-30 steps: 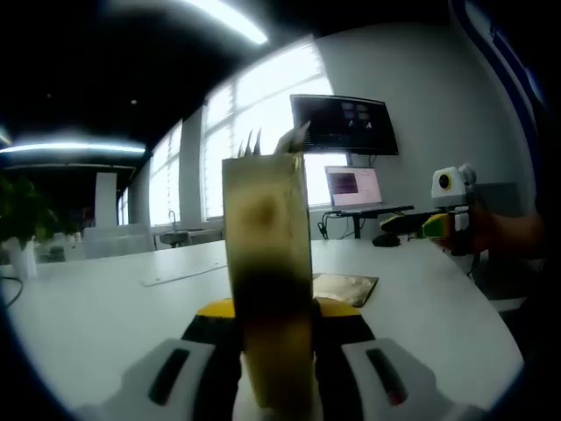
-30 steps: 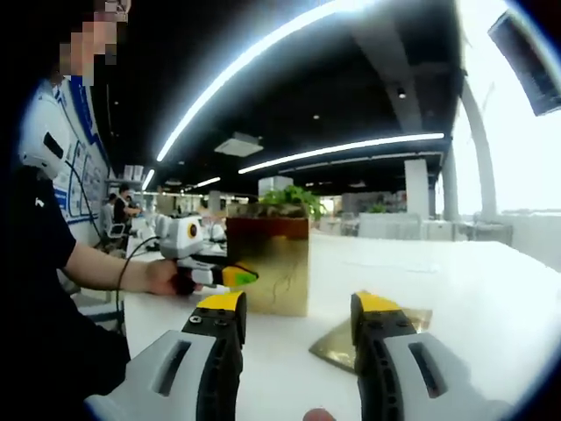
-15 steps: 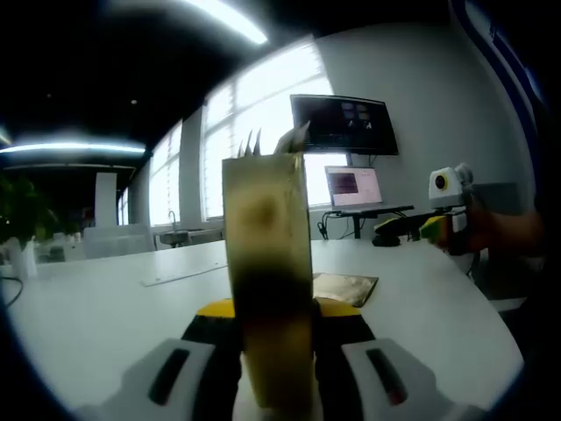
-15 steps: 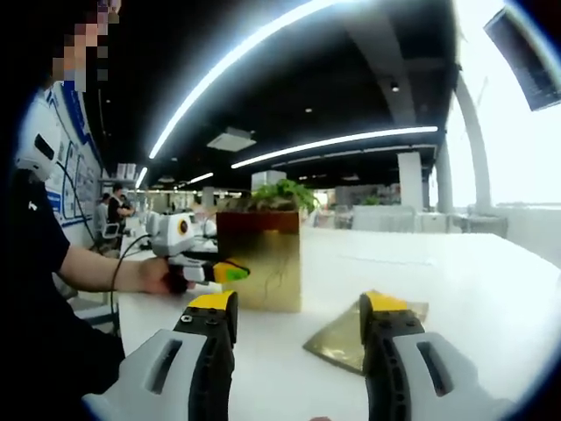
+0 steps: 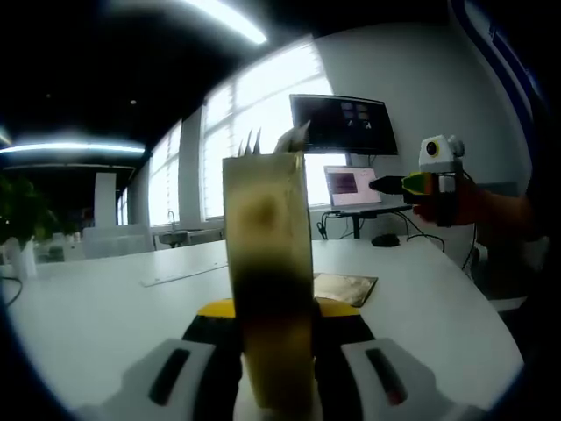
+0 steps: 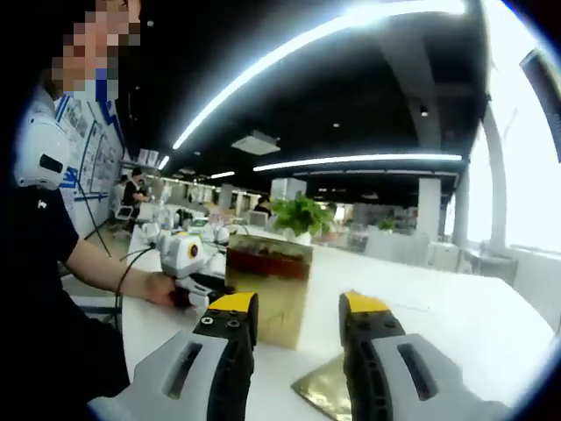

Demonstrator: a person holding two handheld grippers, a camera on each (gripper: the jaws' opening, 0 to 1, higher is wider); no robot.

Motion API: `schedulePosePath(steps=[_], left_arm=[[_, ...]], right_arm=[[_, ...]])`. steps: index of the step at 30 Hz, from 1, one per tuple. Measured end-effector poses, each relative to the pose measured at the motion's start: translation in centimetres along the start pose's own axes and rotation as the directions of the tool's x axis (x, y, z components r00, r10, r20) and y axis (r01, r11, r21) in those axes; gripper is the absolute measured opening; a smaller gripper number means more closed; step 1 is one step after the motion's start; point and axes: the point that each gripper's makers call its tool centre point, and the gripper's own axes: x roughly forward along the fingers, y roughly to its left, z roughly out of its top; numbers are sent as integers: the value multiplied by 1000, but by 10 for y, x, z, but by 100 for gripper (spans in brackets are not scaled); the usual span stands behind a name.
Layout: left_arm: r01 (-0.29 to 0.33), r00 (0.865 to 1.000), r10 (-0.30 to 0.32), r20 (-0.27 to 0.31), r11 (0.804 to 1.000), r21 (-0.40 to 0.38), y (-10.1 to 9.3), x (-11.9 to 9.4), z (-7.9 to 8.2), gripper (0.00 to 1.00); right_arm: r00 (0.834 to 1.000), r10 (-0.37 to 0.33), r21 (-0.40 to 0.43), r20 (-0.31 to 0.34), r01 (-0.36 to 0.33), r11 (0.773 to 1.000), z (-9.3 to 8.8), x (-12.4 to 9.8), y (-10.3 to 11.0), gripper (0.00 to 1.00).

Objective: Extract single mask from mask box in order stack masks on table

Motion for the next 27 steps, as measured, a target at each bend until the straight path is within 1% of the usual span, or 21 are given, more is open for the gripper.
schedulePosePath(steps=[3, 5, 7, 11, 13, 15, 18, 21, 23, 24, 25, 27], left_arm=[[5, 1000, -5, -1, 1000, -2, -1, 1, 0, 32], [5, 1000, -5, -2, 1000, -1, -1, 1, 0, 32], [5, 1000, -5, -2, 1000, 4, -1, 1, 0, 32], [0, 1000, 0, -2, 1000, 22, -1, 1, 1, 33], [-5, 1000, 5, -2, 999, 37, -4, 1, 1, 33], [-7, 1000, 7, -3, 999, 38, -1, 1, 1, 33], [-8, 1000, 8, 0, 999, 31, -2, 1, 3, 33], [-7, 1000, 8, 28, 1000, -21, 0, -1, 8, 33], [-2, 999, 4, 41, 999, -39, 0, -2, 11, 33], [-2, 999, 4, 42, 999, -41, 1, -2, 11, 32], [-3, 999, 4, 42, 999, -38, 0, -2, 11, 32], [-4, 999, 5, 42, 1000, -26, 1, -1, 10, 32]], right_arm=[[999, 29, -19, -22, -30, 999, 7, 4, -2, 31], [999, 38, -42, -31, -40, 998, 11, 6, -5, 29], [998, 45, -59, -42, -47, 997, 13, 9, -7, 29], [993, 73, -130, -97, -86, 988, 17, 16, -8, 29], [990, 85, -146, -111, -101, 984, 21, 19, -9, 28], [987, 98, -155, -125, -117, 981, 25, 23, -9, 28], [984, 114, -172, -136, -137, 975, 30, 27, -8, 28], [982, 124, -186, -143, -150, 971, 36, 32, -9, 27], [980, 133, -192, -148, -160, 968, 39, 36, -9, 27], [979, 134, -198, -154, -163, 967, 39, 37, -9, 26], [975, 137, -217, -173, -173, 961, 38, 40, -9, 26], [975, 131, -237, -180, -173, 956, 39, 44, -9, 26]])
